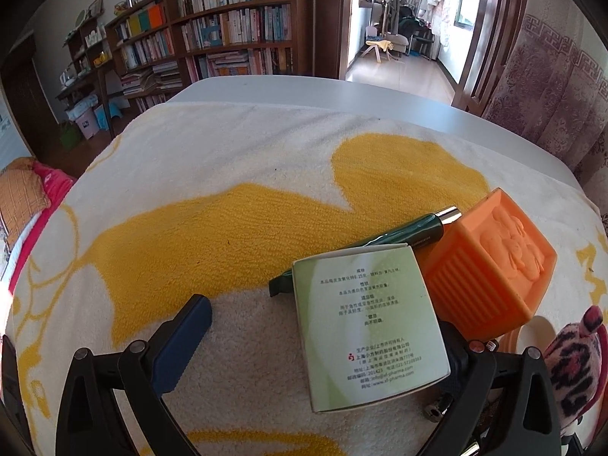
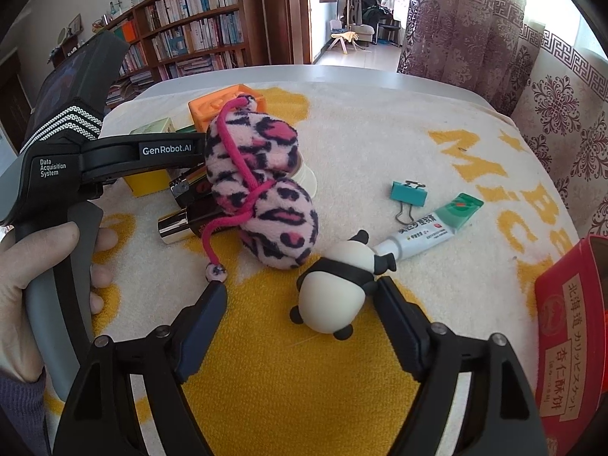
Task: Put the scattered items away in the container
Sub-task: 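Grasp the green-and-yellow box with the left tool while the right tool holds the panda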
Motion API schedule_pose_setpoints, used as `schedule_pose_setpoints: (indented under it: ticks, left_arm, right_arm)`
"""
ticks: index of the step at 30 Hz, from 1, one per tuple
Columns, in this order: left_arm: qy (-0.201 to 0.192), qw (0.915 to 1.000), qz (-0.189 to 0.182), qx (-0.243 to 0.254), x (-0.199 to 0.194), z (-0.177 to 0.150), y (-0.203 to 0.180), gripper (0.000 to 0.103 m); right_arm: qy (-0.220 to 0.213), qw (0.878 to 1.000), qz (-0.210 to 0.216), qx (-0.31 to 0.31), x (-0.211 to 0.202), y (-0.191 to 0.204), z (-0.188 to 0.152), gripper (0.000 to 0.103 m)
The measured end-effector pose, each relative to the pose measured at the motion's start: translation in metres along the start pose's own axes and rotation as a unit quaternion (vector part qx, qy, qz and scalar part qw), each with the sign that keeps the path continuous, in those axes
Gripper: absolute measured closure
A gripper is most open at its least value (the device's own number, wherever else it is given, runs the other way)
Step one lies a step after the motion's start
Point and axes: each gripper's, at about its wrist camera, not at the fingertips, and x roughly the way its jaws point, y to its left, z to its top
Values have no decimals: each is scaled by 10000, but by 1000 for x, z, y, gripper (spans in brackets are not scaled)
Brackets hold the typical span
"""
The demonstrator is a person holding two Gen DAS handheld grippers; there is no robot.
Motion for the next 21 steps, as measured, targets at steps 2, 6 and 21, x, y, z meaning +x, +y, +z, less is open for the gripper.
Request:
schedule_pose_setpoints:
  ticks: [2, 6, 21]
  left_arm:
    - [1, 10000, -3, 4, 0, 0, 0, 1]
    - [5, 10000, -58, 69, 0, 0, 0, 1]
    - [-335, 9956, -879, -13, -39, -23, 29, 58]
  right_arm:
    - [0, 10000, -5, -4, 0, 0, 0, 21]
    - [-14, 10000, -38, 26, -1, -1, 0, 21]
    - [-228, 9981, -160, 545, -12, -22, -5, 55]
